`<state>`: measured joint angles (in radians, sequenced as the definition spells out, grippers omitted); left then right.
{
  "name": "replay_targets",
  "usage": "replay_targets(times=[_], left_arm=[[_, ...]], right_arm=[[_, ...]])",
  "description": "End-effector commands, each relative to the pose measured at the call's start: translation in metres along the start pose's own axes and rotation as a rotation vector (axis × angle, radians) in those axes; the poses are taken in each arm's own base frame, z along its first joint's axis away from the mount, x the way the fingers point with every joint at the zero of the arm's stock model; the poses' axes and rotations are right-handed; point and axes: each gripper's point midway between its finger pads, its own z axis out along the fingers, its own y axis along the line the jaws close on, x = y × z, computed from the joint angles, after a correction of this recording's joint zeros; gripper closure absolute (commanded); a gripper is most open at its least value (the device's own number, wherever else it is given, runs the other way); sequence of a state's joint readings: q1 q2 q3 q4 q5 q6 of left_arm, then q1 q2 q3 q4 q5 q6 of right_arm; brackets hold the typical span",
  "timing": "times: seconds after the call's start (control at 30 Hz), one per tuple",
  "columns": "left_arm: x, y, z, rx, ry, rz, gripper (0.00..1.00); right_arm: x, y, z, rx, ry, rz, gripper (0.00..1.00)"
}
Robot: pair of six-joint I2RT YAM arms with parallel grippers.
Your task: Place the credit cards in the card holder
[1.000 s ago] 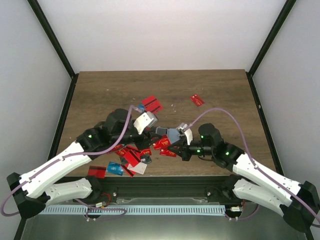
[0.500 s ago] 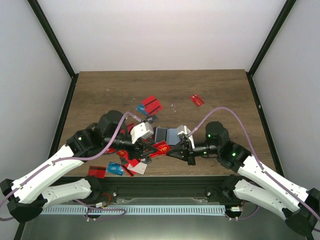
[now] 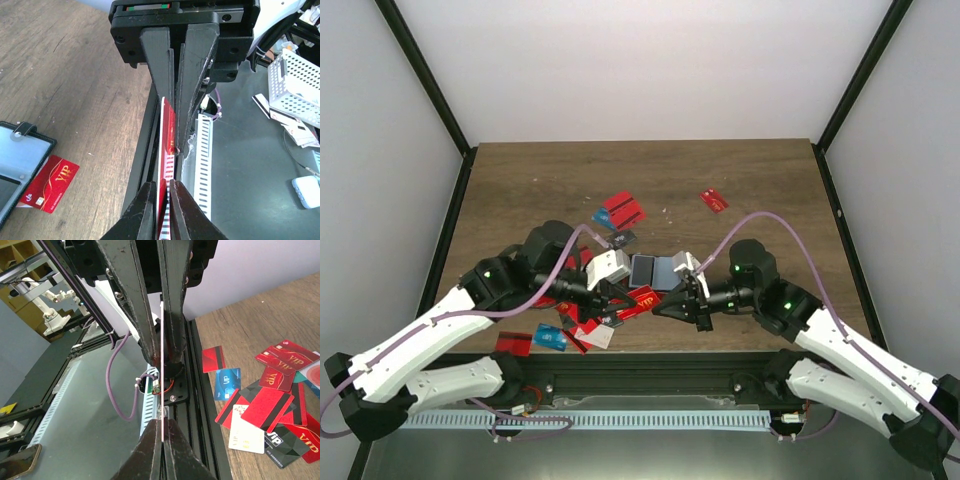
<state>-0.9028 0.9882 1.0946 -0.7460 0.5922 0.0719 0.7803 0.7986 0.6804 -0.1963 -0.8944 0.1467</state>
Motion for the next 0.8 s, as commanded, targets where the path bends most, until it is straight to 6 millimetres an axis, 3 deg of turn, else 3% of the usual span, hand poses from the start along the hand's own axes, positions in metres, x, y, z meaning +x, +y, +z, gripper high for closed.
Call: replay_targets(times=[0.0,0.4,0.57,0.77], left_arm=[[0.0005,-0.0029,0.0025,0.026,0.002,0.011,0.89],[-0.0029,-0.0054,-0.0014,0.027,-0.008,0.027,0.9],[-0.0021,-0.0051,-0.0007,0.027,0.0,0.022,0.86],[-0.0018,-0.0053,-0.0008,0.029,0.0,0.021,0.95]], right_arm=[[-0.0178,0.0078,-0.0031,-0.013,-0.015,-0.049,0.99],[-0.0126,0.0057,0.0026,-0.012,0.018,-0.04,0.99],[-0.0109,0.0031,0.0039,0.005,0.026,-0.039,0.99],[-0.0104,0.0009,0.0044,0.016,0.031,-0.04,0.99]])
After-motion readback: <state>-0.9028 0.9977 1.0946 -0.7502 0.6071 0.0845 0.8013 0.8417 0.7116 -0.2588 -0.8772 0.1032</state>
